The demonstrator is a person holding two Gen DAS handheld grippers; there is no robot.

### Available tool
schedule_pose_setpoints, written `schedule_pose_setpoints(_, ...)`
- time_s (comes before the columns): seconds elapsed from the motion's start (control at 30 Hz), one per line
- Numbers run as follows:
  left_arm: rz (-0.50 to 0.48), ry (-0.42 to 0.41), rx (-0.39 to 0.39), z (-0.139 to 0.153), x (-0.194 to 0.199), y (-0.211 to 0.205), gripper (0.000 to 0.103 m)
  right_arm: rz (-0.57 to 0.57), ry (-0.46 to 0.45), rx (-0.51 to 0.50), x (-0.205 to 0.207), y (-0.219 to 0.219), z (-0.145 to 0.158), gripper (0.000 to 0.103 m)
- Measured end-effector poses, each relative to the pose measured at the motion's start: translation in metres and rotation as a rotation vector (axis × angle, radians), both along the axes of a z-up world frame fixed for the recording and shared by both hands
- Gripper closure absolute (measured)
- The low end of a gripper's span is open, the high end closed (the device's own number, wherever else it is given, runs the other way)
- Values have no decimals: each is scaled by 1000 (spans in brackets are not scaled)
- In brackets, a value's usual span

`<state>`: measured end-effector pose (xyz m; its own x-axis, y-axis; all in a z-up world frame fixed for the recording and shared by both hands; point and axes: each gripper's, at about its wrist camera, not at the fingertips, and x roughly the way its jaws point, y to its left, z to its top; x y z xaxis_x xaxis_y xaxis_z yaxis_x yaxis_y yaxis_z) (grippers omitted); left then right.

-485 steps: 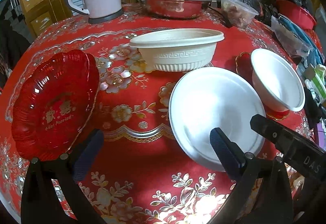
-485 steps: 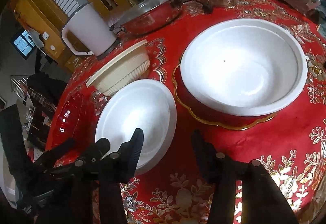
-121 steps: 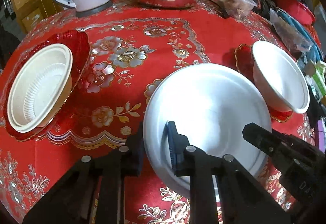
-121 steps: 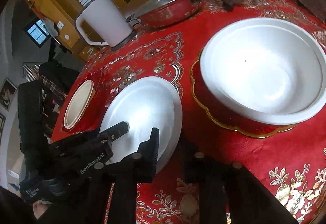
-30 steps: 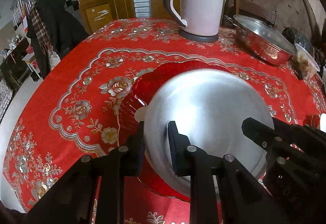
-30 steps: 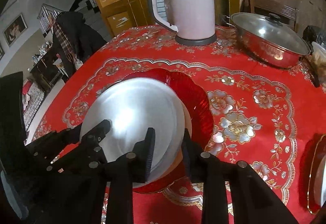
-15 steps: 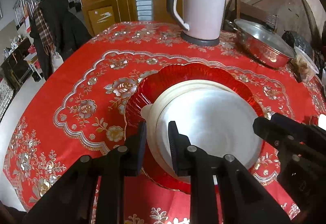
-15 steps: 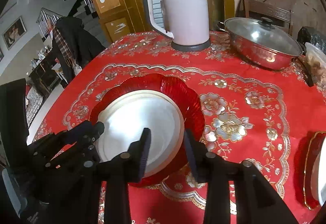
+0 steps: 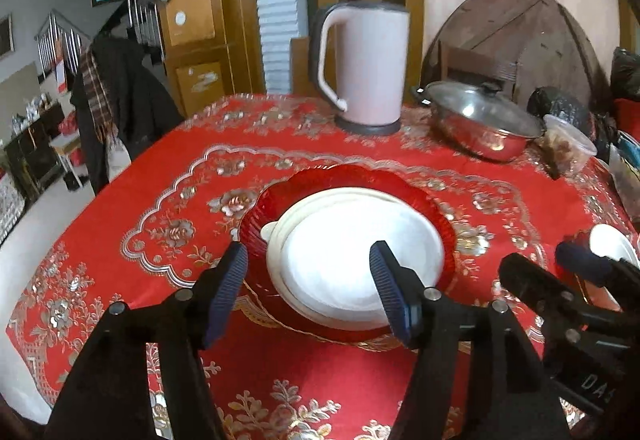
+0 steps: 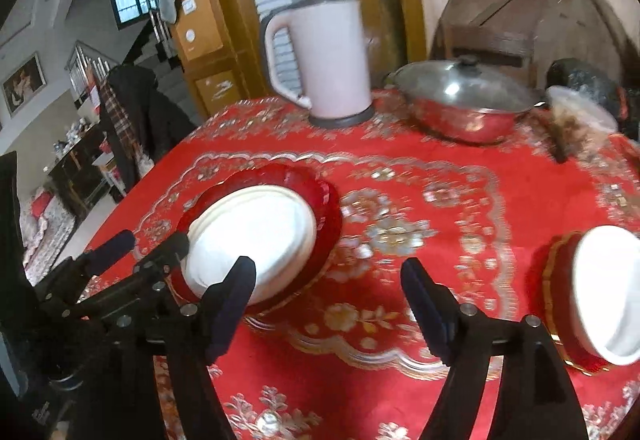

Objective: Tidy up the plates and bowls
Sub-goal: 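Open both grippers and pull back from the plate stack, then move both grippers toward the white bowl on the red scalloped bowl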

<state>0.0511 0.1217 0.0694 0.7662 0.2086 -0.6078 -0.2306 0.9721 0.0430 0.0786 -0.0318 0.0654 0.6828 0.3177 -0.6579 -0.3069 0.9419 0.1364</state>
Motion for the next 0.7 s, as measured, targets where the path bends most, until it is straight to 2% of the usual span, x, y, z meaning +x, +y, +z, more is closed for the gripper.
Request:
schedule_pose_setpoints(0.13, -40, -30, -19, 4, -14, -16, 40, -25, -50, -5, -22, -19, 8, 20)
schedule_pose_setpoints(0.37, -109, -51, -28, 8, -25, -48, 39, -83, -87, -14, -46, -54, 15, 18)
schedule_pose_setpoints(0.7, -155, -73, -1, 14, -30, -87, 39, -138, -99, -31, -60, -91, 22, 17)
